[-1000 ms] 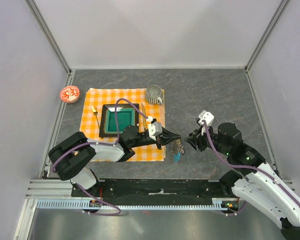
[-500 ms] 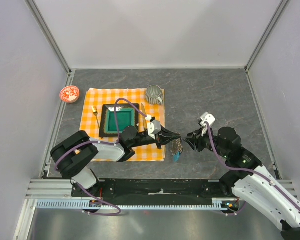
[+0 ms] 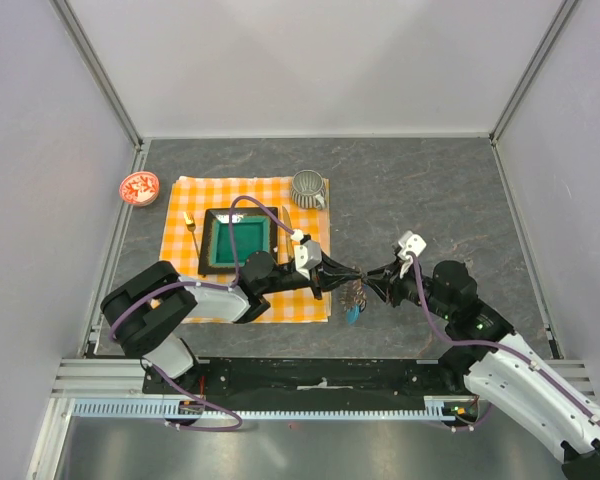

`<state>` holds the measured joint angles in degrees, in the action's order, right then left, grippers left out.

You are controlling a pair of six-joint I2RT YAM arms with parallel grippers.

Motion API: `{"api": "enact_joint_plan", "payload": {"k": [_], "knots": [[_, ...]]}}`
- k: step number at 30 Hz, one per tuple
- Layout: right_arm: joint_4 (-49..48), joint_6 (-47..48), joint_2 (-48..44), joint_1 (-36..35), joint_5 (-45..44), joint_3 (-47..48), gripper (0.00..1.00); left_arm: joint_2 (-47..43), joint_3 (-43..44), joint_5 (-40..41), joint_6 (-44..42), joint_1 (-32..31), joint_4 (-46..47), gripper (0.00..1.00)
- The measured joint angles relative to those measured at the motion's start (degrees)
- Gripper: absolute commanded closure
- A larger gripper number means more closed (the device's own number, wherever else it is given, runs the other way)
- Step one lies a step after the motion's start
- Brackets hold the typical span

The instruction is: Put the keys on the keyring

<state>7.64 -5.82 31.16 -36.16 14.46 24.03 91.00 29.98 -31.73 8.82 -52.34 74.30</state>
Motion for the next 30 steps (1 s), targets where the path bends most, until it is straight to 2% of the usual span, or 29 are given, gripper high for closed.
{"api": "enact_joint_plan", "payload": {"k": [7, 13, 21, 30], "knots": [[-5.5, -0.6, -1.1, 0.0, 2.6, -3.2, 0.87, 0.0, 0.0, -1.9, 0.7, 0.3, 0.2, 0.98], [-11.1, -2.1, -1.4, 0.2, 5.2, -6.7, 0.89, 0.0, 0.6, -4.9, 1.9, 0.7, -0.5, 0.98], [-17.8, -4.5, -1.0, 0.7, 8.0, -9.0, 0.85, 0.1, 2.4, -7.6, 2.8, 1.2, -0.9, 0.98], [-19.4, -5.8, -1.8, 0.4, 7.7, -9.2, 0.71, 0.7, 5.4, -7.8, 3.2, 0.4, -0.9, 0.98]]}}
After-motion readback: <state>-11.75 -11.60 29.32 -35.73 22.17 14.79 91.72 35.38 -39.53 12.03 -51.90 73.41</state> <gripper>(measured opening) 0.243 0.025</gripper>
